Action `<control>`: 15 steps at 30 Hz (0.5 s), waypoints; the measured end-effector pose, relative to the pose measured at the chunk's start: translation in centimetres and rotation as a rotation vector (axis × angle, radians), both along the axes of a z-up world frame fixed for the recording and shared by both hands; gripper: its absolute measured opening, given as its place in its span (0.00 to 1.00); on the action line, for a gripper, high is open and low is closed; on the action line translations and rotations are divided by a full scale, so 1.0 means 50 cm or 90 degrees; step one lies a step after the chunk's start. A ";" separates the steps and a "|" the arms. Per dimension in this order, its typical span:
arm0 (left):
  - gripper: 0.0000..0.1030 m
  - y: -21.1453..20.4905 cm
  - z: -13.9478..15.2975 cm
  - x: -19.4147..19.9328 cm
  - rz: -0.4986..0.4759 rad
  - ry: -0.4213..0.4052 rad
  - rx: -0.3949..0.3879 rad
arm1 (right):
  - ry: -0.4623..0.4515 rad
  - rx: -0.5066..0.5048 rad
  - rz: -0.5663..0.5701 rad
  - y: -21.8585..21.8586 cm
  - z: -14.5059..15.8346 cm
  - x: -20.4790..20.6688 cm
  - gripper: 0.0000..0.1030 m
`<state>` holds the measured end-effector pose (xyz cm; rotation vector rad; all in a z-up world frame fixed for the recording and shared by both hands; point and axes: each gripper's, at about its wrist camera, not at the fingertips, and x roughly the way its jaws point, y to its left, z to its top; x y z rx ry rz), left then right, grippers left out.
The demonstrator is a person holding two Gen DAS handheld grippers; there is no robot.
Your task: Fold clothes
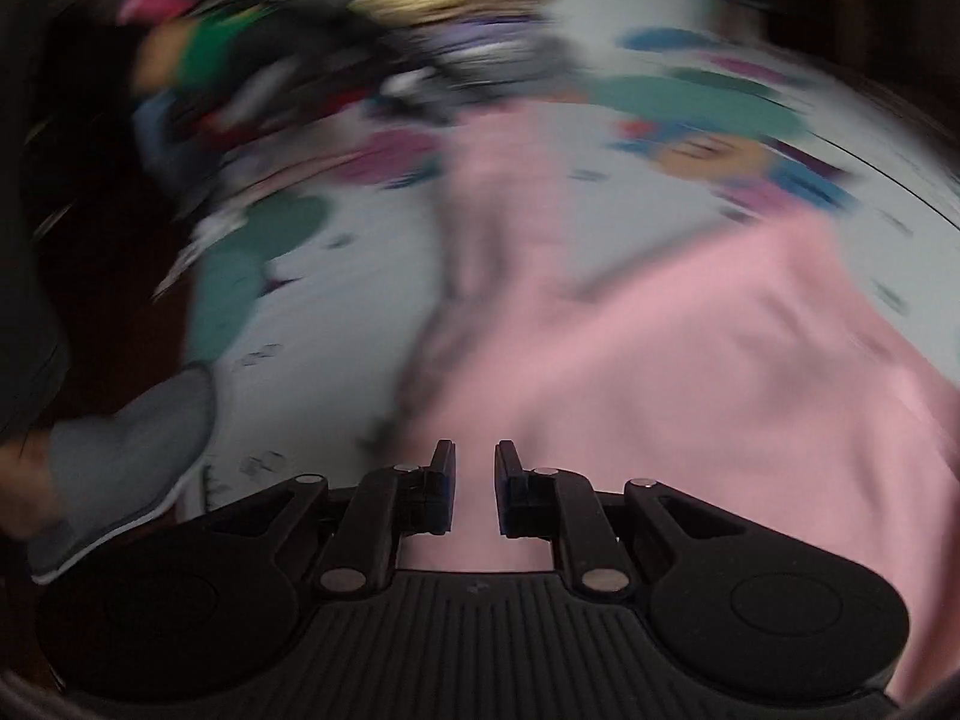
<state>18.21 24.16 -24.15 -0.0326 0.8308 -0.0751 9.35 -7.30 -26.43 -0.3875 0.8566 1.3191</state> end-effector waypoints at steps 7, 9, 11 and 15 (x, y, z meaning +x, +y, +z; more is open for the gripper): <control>0.46 0.067 -0.064 -0.029 0.153 0.039 -0.059 | -0.009 -0.084 0.108 0.056 -0.032 -0.049 0.17; 0.46 0.083 -0.082 -0.069 0.190 0.064 -0.146 | -0.009 -0.070 0.073 0.046 -0.025 -0.033 0.17; 0.46 0.083 -0.105 -0.101 0.209 0.083 -0.218 | -0.013 -0.066 0.054 0.047 -0.026 -0.021 0.17; 0.44 0.052 -0.128 -0.116 0.205 0.070 -0.254 | -0.011 -0.071 0.052 0.040 -0.030 -0.009 0.28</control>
